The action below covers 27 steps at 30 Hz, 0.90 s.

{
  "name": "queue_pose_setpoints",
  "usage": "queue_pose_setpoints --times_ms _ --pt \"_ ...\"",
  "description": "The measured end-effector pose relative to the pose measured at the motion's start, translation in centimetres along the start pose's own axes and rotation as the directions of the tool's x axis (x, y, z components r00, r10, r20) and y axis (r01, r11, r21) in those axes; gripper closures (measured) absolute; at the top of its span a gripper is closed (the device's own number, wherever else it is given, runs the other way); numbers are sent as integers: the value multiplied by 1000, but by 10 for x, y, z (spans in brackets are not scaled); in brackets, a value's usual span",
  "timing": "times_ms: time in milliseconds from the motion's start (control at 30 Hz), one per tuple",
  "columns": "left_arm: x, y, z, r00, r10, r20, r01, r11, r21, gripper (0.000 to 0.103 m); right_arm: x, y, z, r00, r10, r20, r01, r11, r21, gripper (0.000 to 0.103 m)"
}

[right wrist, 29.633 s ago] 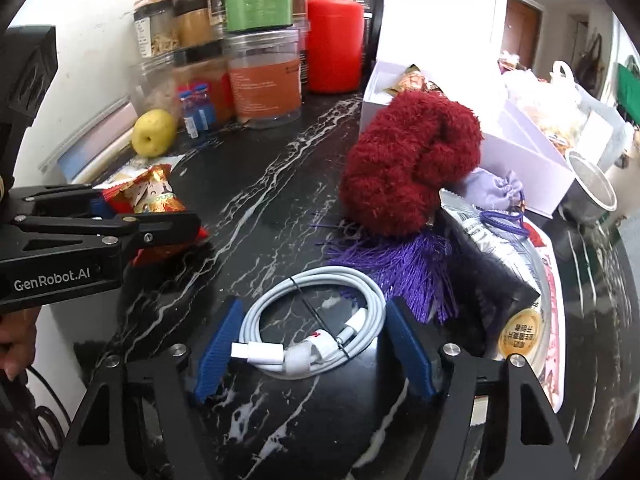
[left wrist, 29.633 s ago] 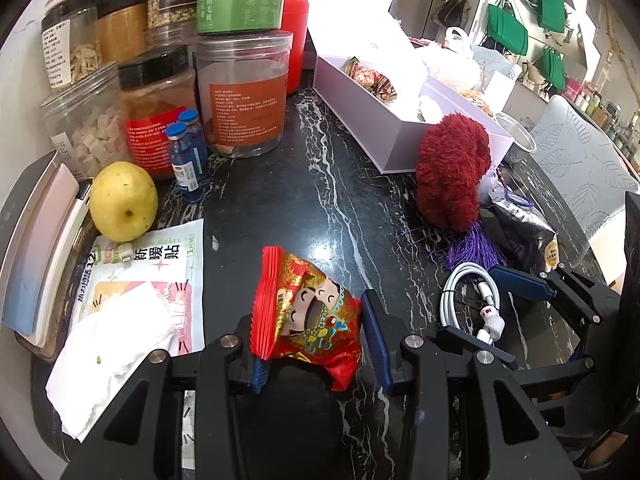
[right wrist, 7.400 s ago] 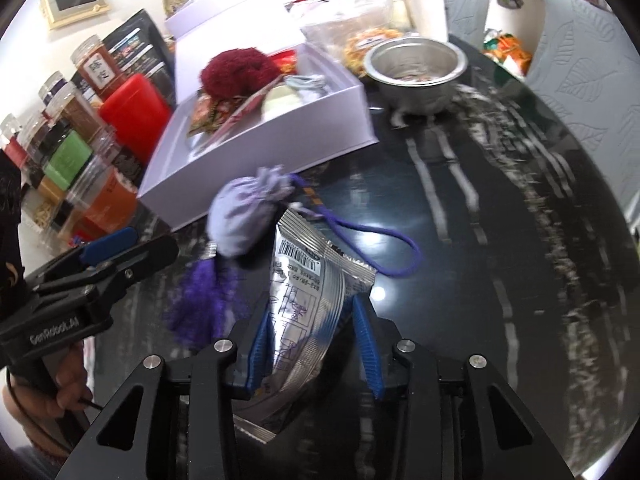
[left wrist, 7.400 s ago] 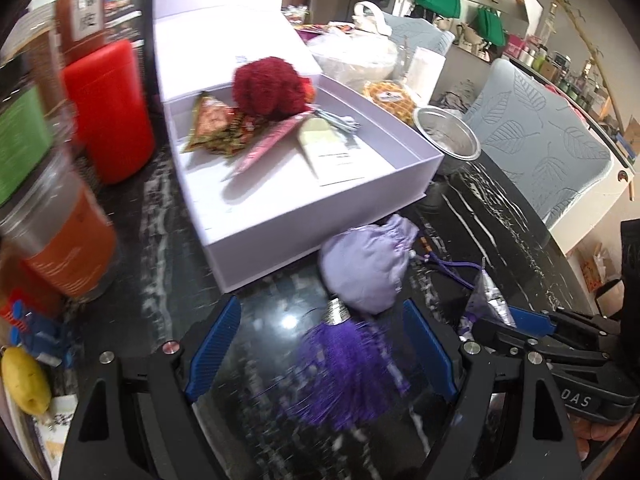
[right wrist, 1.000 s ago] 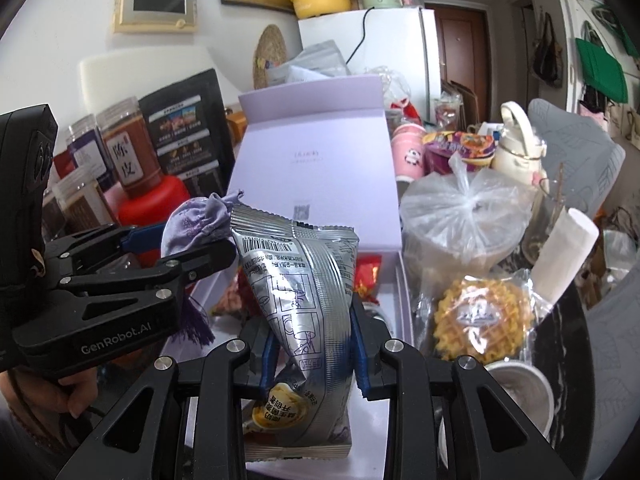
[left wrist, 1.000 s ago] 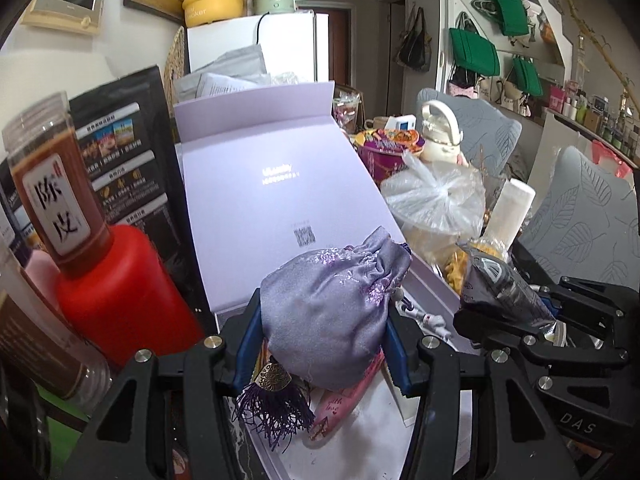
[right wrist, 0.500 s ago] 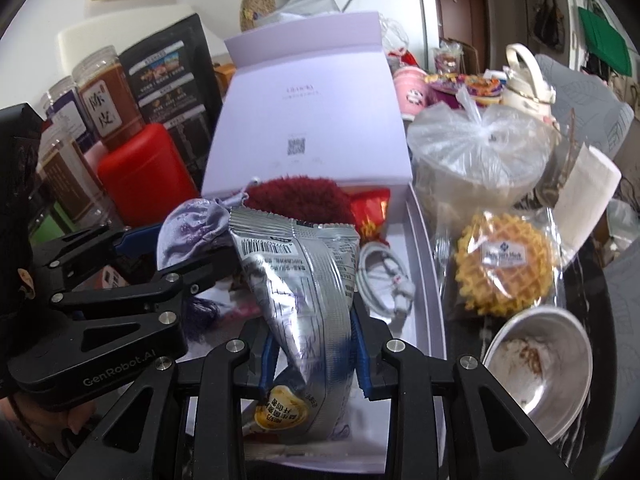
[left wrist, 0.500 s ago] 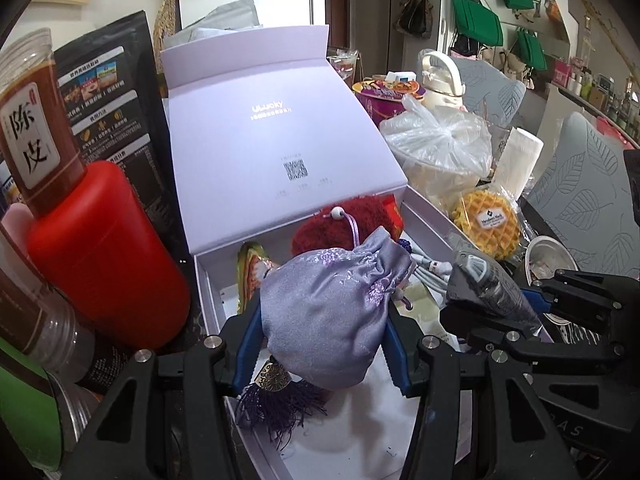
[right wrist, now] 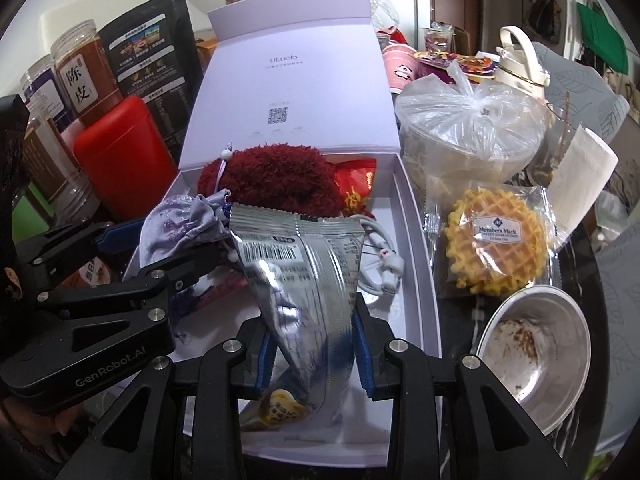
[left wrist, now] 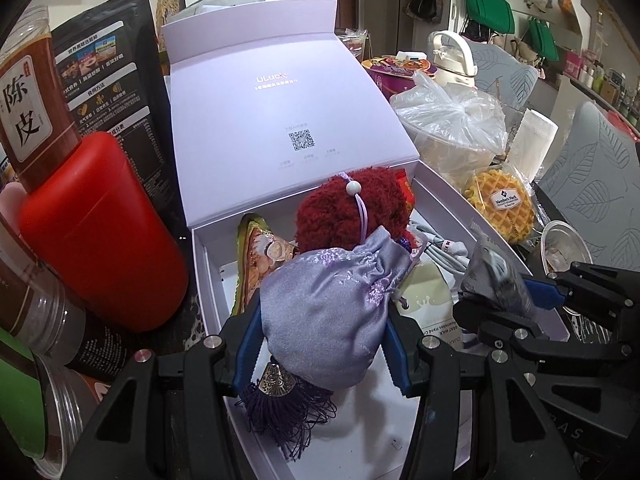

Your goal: Organize soft objects

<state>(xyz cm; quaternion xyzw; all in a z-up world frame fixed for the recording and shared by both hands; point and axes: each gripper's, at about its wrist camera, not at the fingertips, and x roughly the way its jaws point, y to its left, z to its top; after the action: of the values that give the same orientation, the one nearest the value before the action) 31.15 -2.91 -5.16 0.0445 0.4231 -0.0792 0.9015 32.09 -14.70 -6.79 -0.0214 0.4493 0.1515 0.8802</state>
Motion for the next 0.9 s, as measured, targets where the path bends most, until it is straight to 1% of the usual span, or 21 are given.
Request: queue_pose_setpoints --times_ms 33,67,100,200,267,300,333,400,500,733,900 --pt "0 -1 0 1000 3 -1 -3 1000 2 50 -1 0 0 1000 -6 1 6 1000 -2 61" --pt "0 -1 1 1000 4 -2 -4 1000 3 50 -3 0 0 1000 -14 10 14 1000 -4 54" --pt "0 -2 1 1000 2 -4 -2 1000 3 50 -6 0 1 1000 -19 19 19 1000 -7 50" --pt "-2 -1 2 1000 -9 -11 9 1000 -3 50 -15 1 3 998 -49 47 50 998 -22 47" --pt "-4 -1 3 1000 -12 -12 12 1000 -3 46 -20 -1 6 997 -60 55 61 998 -20 47" --pt "-5 -2 5 1000 -5 -13 5 1000 0 41 -22 -1 7 996 -63 56 64 998 -19 47" --pt "-7 -3 5 1000 5 -12 -5 1000 6 34 -25 -2 7 996 -69 59 70 997 -19 47" --pt "-12 -5 7 999 33 3 -33 999 18 25 -32 -3 7 994 -85 71 87 996 -21 45" --pt "-23 -7 10 998 53 42 -54 998 24 24 -40 -4 6 992 -94 82 96 995 -22 43" --pt "-45 -7 19 994 76 78 -78 997 27 24 -56 -6 9 987 -116 110 118 993 -8 43" --pt "-66 -6 28 989 81 123 -84 996 19 24 -76 -2 17 980 -125 155 128 992 -13 43"
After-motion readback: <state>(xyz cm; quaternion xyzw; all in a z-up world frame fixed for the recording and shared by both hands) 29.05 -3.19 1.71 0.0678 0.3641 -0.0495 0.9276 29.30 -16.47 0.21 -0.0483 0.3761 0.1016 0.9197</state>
